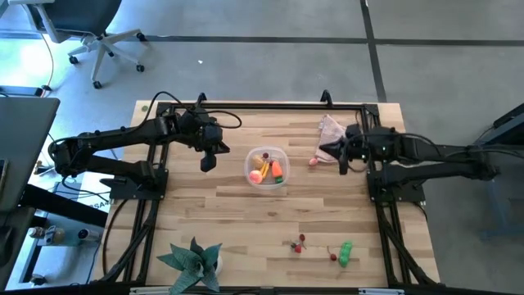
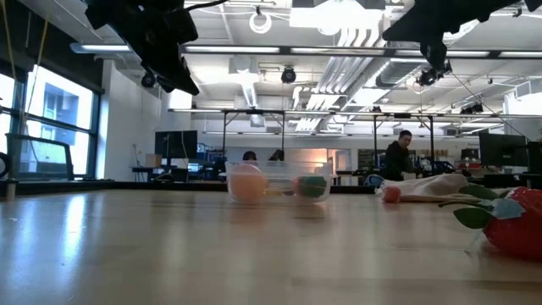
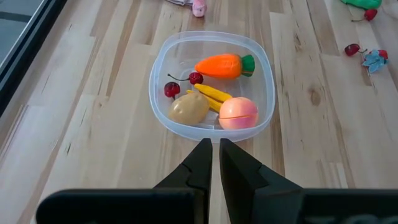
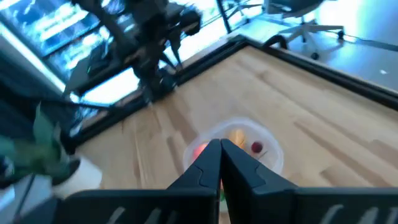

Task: Pick and placing Produce into tupperware
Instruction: Put the pink peach into the transparent bin

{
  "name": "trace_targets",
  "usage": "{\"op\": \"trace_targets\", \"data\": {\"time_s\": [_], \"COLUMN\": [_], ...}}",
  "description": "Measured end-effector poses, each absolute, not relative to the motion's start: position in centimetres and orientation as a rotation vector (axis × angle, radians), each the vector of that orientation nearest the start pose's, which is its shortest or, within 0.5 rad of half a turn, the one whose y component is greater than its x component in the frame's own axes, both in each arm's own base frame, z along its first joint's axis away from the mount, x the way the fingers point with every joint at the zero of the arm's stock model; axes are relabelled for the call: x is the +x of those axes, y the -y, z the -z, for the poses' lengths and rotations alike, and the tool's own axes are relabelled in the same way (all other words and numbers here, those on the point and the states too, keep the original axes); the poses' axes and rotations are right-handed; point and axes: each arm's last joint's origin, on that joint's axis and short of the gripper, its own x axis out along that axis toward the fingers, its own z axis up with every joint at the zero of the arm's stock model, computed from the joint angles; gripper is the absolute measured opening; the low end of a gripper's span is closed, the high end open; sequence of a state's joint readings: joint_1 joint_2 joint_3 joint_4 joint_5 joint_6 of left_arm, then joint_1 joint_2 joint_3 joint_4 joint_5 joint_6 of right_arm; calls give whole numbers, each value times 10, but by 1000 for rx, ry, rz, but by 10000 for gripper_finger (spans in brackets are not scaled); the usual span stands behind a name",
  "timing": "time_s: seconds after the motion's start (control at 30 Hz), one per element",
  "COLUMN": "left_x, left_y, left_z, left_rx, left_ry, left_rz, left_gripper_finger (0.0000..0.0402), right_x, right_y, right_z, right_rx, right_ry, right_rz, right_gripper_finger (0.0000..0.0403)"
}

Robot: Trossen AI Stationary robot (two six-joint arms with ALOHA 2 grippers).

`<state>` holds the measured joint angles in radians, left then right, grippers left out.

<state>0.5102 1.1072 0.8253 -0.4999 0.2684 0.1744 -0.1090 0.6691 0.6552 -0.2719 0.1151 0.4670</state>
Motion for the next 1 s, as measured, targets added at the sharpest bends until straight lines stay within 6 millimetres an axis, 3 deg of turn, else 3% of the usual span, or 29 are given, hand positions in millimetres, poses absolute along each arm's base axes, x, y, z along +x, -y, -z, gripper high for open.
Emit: {"op": "trace_targets", "data": {"time_s": [0.23,0.37,0.47,0.6,0.87,1.0], "left_x": [197,198,198,198,198,198], "left_y": [-102,-102,-102,-102,-102,-102], "left_z": [-262,-262,-262,-262,-262,-262], "left_rx": [-131,-131,-131,-131,-131,-131], "left_ry": [-739,-739,-739,-739,-739,-739], "left_rz": [-165,-165,-165,-165,-165,-165], "left_gripper_finger": [21,21,21,21,21,21], "right_x": [155,171,186,209,243,258], "right_y": [50,68,80,92,107,109], "right_z": [-338,-361,-366,-357,-305,-284], "right_rx": [437,385,382,414,573,565], "right_ry": [-357,-511,-663,-846,-1196,-1296], "right_rz": [398,455,490,512,604,611], "right_gripper_finger": [0,2,13,43,103,117]}}
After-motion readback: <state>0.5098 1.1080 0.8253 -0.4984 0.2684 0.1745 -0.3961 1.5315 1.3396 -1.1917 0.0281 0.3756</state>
